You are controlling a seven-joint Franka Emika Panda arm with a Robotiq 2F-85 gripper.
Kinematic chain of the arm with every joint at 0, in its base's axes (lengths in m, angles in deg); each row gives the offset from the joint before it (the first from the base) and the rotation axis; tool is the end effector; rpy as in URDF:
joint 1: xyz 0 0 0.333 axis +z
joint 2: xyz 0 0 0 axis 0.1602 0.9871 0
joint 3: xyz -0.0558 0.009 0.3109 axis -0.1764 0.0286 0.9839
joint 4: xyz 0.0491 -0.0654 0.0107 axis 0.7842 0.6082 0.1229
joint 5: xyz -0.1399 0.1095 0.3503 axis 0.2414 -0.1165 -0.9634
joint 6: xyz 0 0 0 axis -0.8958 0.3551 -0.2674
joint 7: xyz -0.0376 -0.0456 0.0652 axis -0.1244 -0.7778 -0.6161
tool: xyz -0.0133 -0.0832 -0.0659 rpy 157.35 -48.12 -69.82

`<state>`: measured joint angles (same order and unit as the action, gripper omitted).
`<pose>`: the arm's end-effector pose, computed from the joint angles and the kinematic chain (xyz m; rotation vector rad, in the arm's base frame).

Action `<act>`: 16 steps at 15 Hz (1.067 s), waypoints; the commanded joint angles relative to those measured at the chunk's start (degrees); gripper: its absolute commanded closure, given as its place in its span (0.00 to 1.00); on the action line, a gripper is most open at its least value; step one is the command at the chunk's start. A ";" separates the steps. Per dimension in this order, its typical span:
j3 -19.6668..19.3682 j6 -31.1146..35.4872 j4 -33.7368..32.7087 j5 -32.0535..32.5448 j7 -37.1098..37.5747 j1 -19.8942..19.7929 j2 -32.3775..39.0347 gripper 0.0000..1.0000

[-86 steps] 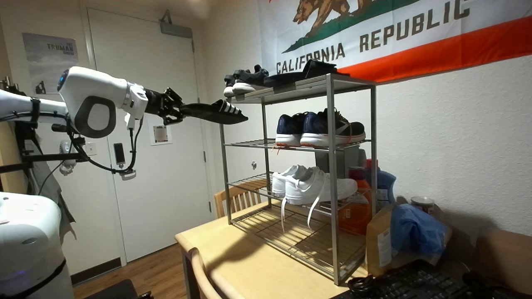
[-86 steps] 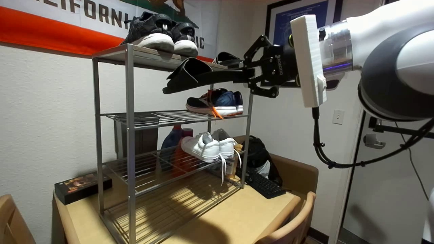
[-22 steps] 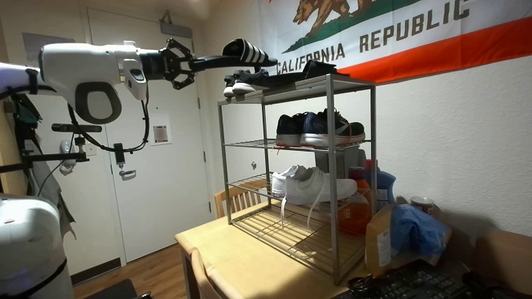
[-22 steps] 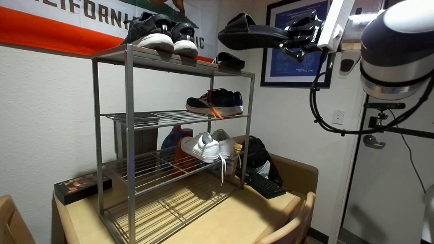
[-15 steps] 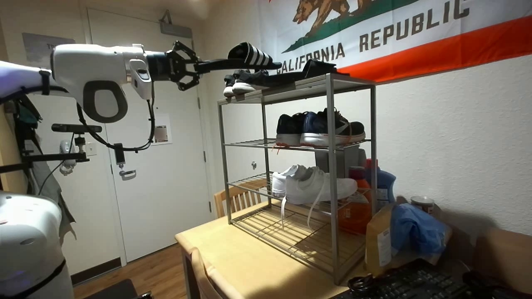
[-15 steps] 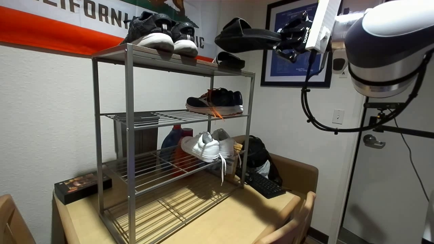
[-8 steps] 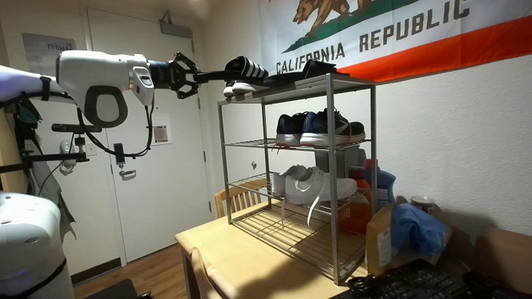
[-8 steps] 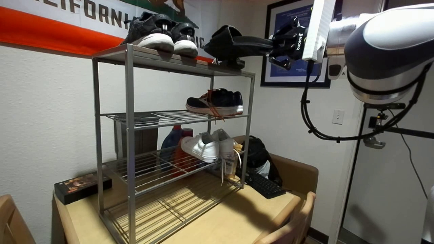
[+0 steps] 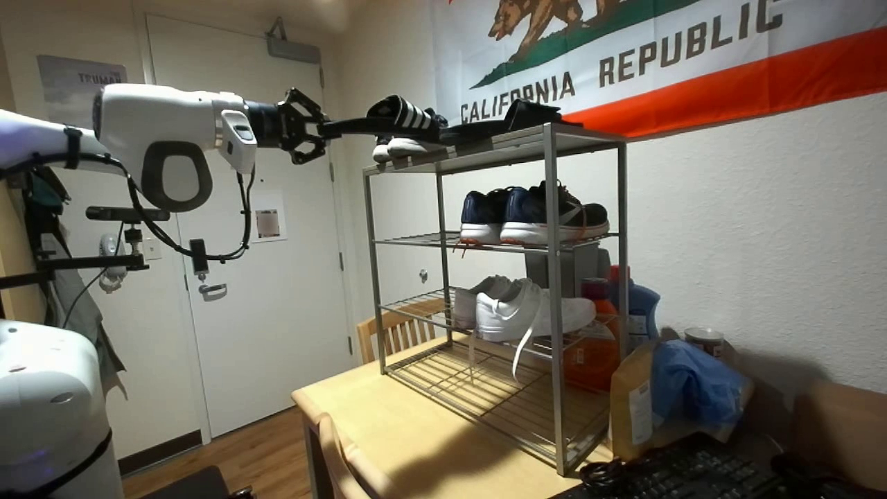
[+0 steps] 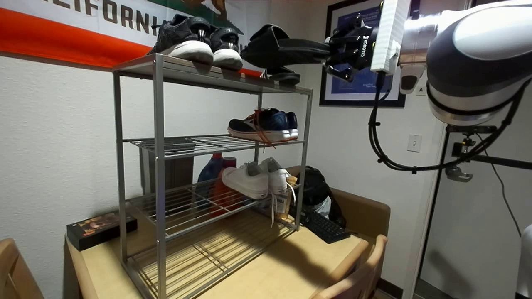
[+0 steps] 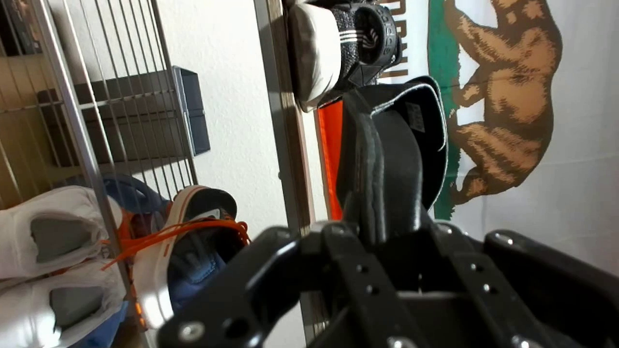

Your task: Pick up the flip flop from the middle rack and put it on the top rack.

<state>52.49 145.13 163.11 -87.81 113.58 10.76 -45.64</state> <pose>0.2771 0.0216 0.6705 -1.1069 1.2247 -1.1522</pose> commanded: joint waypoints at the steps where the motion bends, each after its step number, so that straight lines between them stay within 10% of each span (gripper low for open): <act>1: -1.69 0.97 -2.18 -0.06 0.06 -0.33 1.39 0.94; 16: -6.26 -1.13 -9.19 0.03 -0.02 0.39 10.08 0.94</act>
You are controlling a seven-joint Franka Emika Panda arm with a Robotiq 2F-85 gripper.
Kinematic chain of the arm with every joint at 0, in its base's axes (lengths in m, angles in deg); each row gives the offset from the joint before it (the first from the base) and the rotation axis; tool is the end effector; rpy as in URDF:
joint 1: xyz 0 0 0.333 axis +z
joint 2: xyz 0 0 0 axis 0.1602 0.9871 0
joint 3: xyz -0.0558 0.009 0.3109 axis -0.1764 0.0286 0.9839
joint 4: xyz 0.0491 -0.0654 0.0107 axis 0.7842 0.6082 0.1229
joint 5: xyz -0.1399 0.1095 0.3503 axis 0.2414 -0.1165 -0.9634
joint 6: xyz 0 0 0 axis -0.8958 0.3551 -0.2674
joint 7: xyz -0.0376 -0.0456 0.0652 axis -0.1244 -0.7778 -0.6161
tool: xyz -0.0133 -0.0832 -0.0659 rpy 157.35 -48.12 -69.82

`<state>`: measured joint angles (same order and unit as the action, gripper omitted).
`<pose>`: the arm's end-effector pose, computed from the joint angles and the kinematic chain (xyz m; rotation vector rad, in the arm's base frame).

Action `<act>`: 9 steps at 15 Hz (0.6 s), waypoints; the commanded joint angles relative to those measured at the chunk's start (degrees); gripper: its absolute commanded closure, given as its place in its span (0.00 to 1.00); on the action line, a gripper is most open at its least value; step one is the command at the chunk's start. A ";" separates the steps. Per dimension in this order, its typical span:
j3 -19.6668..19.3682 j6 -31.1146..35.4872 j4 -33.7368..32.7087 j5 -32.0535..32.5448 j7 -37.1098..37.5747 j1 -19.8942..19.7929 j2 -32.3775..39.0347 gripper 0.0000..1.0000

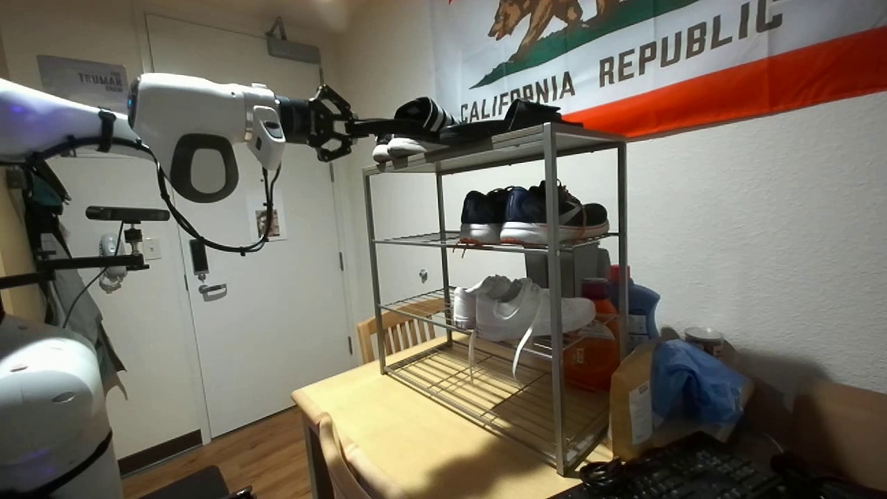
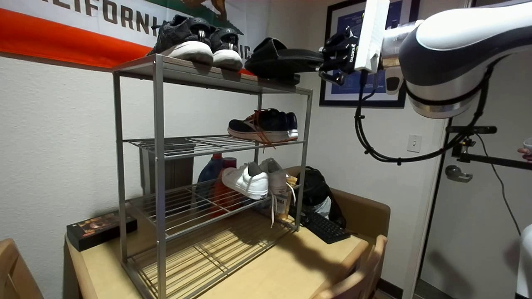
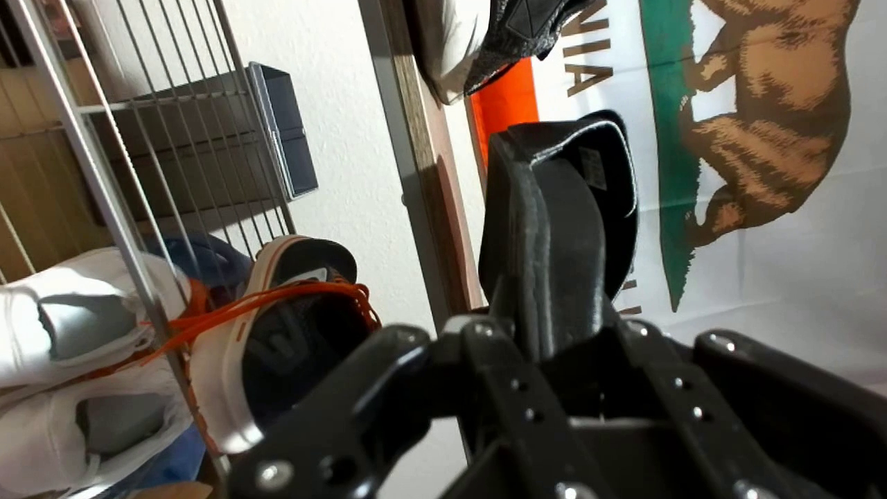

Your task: Pick up the flip flop from the middle rack and put it on the top rack.

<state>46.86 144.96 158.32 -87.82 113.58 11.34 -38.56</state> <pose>0.3135 -0.0152 0.6744 -1.0556 1.3244 -1.1031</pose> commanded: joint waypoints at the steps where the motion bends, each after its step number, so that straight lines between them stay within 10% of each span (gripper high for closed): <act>1: -0.66 -1.01 -5.32 0.00 -0.05 -0.40 3.76 0.94; 9: -1.26 -2.18 -10.90 -0.36 -0.25 -1.69 8.40 0.94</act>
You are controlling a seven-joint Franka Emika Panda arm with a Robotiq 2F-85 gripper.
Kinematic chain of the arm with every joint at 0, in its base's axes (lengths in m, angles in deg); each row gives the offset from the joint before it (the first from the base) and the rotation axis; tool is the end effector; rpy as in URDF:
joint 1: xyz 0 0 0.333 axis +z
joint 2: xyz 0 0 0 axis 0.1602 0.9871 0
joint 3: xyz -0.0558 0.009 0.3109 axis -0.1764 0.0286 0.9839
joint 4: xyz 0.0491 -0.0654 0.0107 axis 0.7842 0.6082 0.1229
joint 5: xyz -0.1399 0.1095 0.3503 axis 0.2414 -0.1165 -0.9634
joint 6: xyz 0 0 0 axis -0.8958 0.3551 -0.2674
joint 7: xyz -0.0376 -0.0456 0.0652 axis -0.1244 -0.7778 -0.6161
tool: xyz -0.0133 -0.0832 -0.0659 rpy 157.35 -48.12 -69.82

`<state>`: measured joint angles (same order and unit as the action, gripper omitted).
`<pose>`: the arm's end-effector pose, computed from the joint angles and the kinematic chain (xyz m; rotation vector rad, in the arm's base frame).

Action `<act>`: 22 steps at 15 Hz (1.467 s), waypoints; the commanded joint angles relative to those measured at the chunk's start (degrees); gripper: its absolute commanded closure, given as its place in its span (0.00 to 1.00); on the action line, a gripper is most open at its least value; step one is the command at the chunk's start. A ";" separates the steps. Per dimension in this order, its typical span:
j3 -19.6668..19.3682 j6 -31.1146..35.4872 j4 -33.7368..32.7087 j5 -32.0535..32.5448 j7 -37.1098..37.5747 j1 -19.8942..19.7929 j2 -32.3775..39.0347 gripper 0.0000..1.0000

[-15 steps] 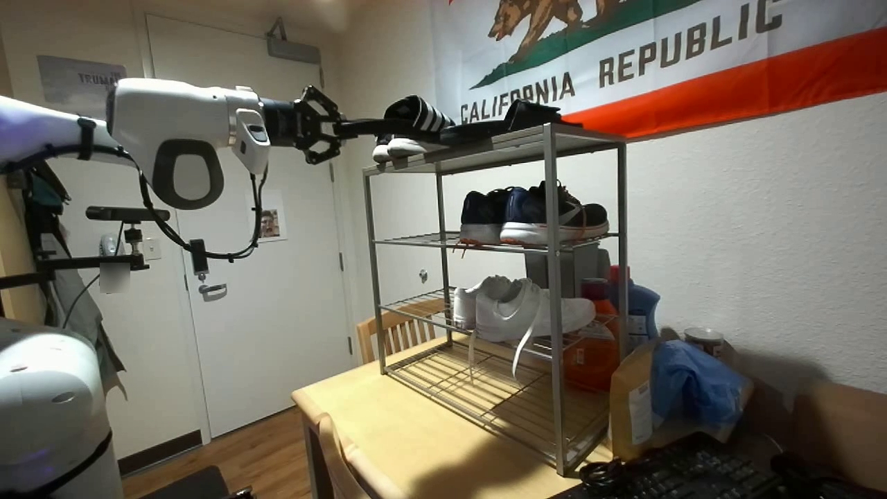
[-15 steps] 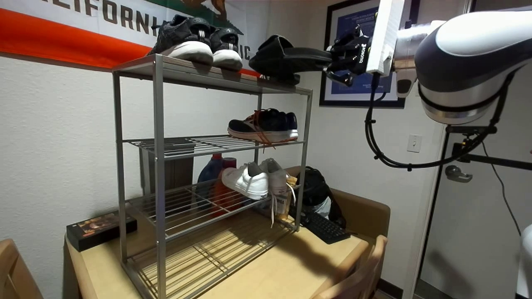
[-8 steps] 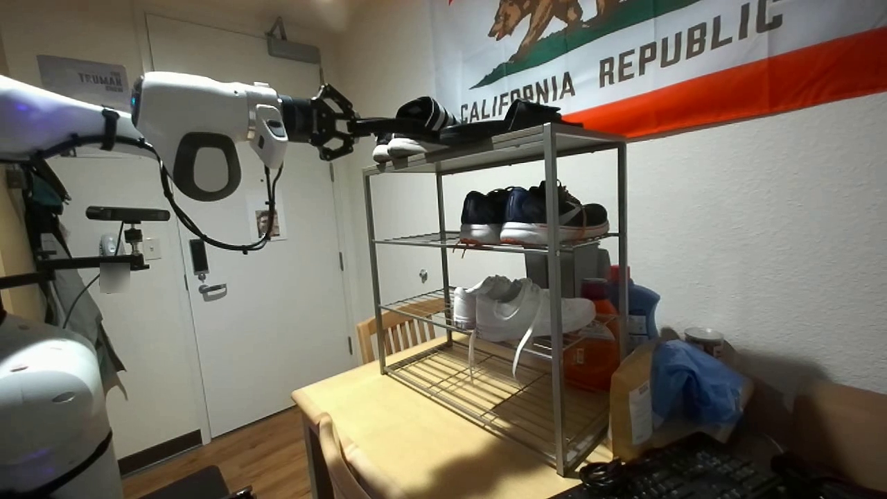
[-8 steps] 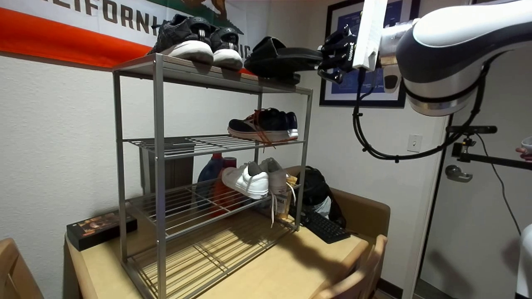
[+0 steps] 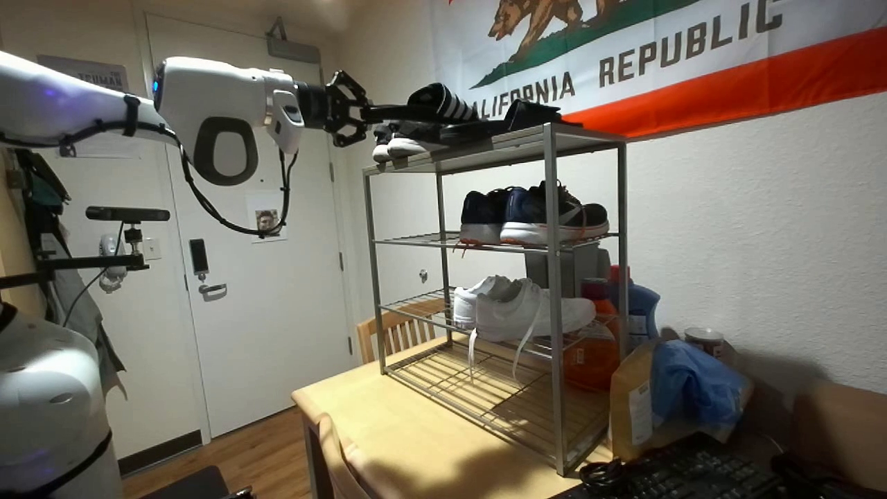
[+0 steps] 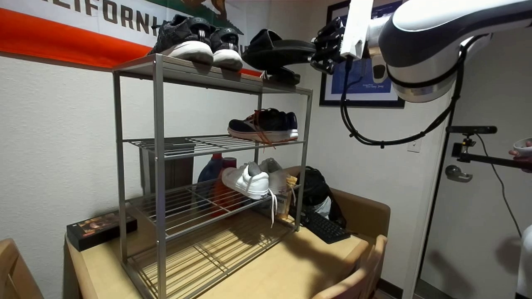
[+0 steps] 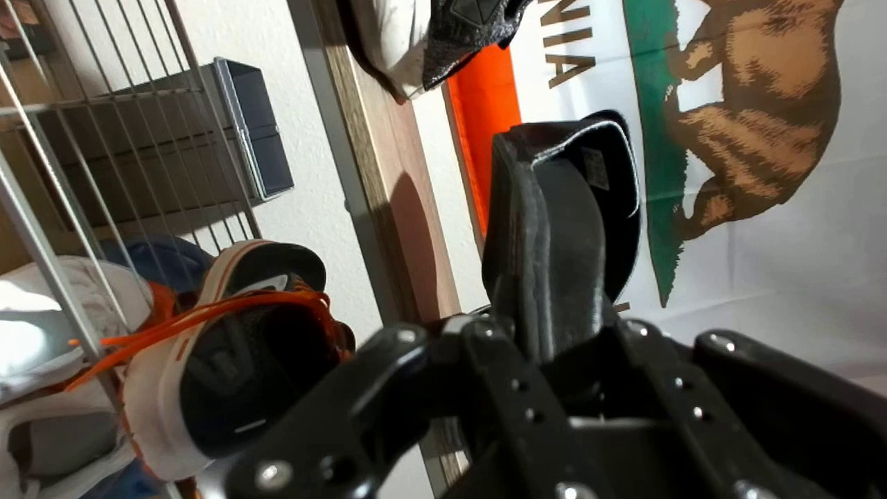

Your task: Pick up the flip flop from the middle rack and put it on the top rack.

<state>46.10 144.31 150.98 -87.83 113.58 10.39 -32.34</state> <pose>0.3431 -0.0237 0.7008 -1.0294 1.3345 -1.1065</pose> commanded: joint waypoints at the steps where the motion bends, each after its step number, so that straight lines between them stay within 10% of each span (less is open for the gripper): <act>1: -0.52 -2.08 -3.92 -0.52 -0.14 -1.09 2.70 0.94; 22: 7.53 -13.52 -13.37 0.21 2.00 -14.29 10.23 0.94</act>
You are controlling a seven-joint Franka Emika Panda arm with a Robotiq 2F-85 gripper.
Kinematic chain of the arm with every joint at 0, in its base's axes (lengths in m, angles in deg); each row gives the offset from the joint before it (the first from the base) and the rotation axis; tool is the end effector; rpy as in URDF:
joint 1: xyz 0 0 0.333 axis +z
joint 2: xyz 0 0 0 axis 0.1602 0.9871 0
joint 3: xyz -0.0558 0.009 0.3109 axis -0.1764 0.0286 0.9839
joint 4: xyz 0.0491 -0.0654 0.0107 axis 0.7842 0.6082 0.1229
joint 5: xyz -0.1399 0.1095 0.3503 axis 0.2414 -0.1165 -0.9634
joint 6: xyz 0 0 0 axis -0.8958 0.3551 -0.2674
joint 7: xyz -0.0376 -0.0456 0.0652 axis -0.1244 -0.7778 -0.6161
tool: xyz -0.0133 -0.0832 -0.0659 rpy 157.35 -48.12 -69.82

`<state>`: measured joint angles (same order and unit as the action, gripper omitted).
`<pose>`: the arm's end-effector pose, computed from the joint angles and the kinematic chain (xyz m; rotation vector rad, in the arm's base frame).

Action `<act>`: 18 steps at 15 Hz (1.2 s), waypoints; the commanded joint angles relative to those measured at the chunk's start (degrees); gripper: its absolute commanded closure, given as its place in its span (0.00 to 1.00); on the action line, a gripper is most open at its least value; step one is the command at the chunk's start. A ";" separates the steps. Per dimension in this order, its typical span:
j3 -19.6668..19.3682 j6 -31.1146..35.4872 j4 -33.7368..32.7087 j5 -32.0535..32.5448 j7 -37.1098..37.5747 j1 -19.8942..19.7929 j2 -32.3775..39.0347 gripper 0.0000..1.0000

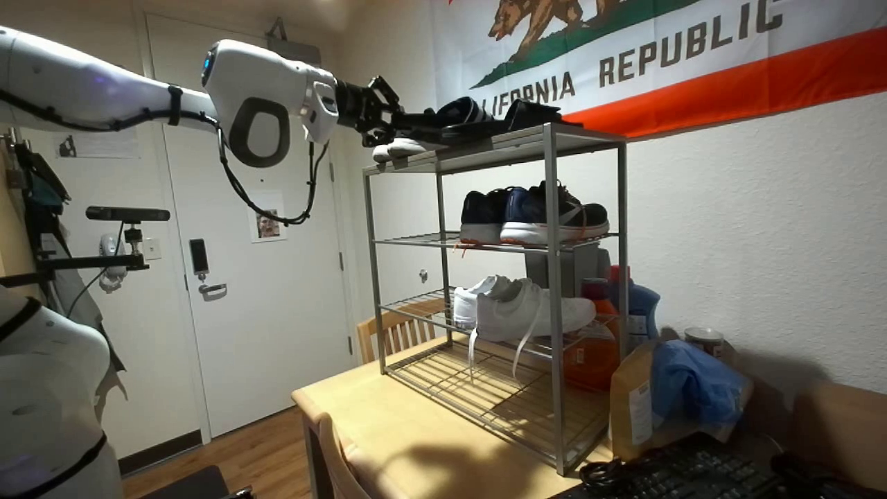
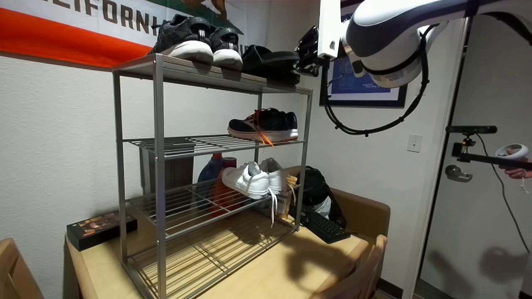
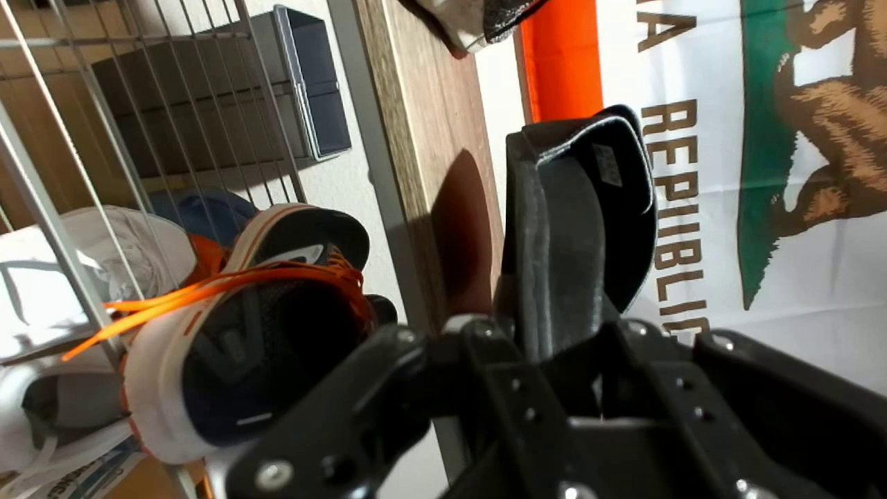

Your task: Pick up the flip flop from the middle rack and put it on the top rack.

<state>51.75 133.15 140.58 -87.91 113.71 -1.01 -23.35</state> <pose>0.4028 -0.0380 0.7131 -1.1373 1.4643 -1.0851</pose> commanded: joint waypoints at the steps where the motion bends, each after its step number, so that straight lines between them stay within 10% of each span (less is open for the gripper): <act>1: 2.44 -2.86 -3.43 0.38 1.99 -3.61 1.41 0.94; 17: 13.46 -9.55 -10.01 2.00 7.04 -18.08 5.55 0.94; 18: 12.54 -7.57 -7.47 1.35 4.83 -16.44 4.27 0.77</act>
<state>64.32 125.55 133.08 -86.56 118.55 -17.48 -19.05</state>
